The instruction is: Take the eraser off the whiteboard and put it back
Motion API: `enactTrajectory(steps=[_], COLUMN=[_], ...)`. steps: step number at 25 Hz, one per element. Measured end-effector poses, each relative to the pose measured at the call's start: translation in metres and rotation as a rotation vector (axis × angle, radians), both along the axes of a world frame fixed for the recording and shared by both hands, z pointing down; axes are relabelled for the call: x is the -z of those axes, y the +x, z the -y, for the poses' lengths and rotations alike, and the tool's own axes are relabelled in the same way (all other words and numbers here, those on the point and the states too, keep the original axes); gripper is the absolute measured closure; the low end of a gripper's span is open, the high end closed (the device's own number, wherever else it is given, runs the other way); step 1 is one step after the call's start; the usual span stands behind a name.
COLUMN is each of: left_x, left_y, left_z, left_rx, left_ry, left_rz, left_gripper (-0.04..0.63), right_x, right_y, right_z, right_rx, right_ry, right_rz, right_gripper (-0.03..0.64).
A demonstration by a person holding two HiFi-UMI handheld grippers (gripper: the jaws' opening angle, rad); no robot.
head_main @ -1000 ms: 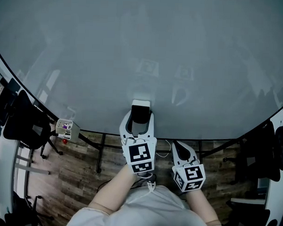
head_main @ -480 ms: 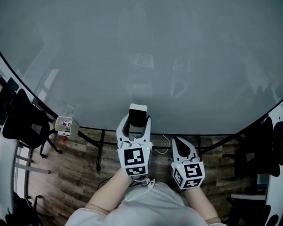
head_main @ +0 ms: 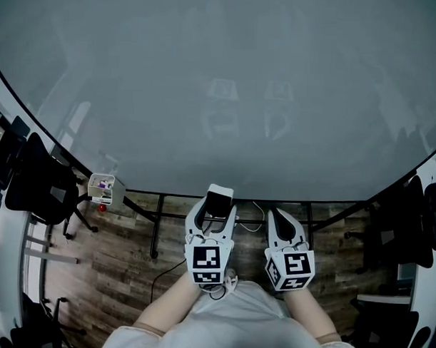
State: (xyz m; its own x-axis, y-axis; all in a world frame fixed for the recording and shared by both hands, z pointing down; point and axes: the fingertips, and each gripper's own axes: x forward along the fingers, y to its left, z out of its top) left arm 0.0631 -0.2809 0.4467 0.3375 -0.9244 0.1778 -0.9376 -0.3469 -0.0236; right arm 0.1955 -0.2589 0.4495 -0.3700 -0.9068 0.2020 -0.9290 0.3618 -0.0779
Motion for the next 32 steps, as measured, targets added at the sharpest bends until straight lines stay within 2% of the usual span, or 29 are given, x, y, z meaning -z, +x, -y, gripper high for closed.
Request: enactTrajectory(steps=[5, 16, 32], left_x=[-0.013, -0.004, 0.018], left_y=[-0.002, -0.005, -0.014], left_z=[-0.015, -0.023, 0.018], left_rx=[0.003, 0.008, 0.023], left_ry=[-0.029, 0.008, 0.020], left_rz=[-0.019, -0.026, -0.049], left_gripper=[0.327, 0.327, 0.327], right_x=[-0.002, 0.001, 0.006], right_y=[-0.004, -0.021, -0.022], right_z=[-0.004, -0.010, 0.017], right_rx=[0.002, 0.026, 0.018], right_ry=[-0.004, 0.004, 0.011], right_rz=[-0.001, 0.006, -0.002], right_gripper=[0.589, 0.589, 0.589])
